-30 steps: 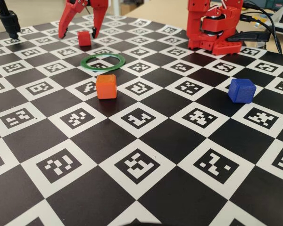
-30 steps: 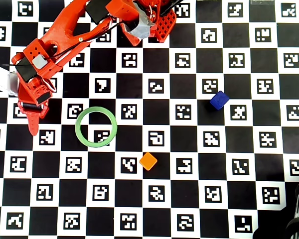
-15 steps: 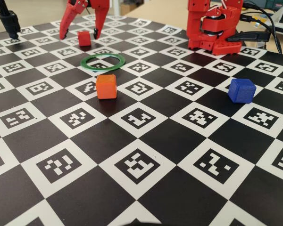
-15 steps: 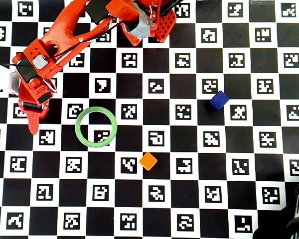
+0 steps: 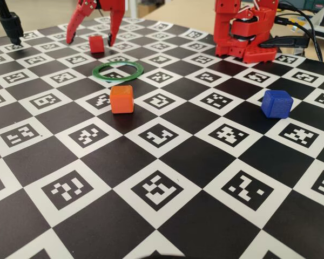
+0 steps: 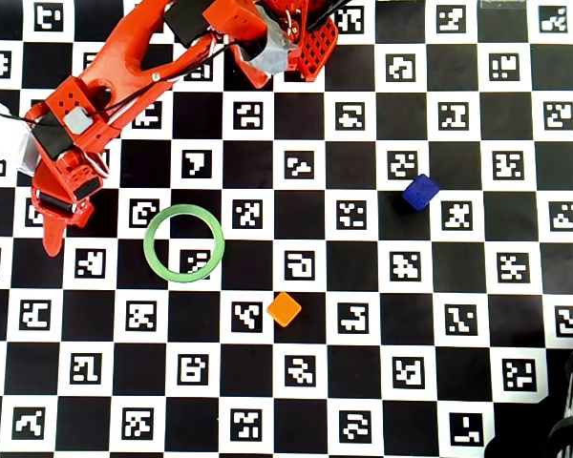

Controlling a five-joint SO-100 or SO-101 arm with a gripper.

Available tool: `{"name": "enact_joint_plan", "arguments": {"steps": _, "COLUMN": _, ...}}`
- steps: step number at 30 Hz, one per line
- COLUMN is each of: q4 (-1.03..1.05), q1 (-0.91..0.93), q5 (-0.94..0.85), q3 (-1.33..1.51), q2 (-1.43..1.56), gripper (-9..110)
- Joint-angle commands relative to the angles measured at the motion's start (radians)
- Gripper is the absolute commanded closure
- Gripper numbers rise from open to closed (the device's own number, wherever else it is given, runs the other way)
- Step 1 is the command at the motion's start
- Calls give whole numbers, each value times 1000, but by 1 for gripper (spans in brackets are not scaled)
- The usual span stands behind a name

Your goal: Grab the red cube then put it in the green circle then put the blue cube on top and finally the orange cube on top

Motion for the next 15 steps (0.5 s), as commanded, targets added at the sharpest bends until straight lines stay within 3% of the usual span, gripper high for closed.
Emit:
{"name": "enact_joint_plan", "arguments": {"steps": 1, "q4": 6, "q1": -12, "q5": 43, "q3": -48, "q2": 29, "gripper": 51}}
{"name": "enact_joint_plan", "arguments": {"steps": 15, "q4": -6, "q1": 2, "q5": 91, "q3": -115, "q2": -9, "gripper": 51}}
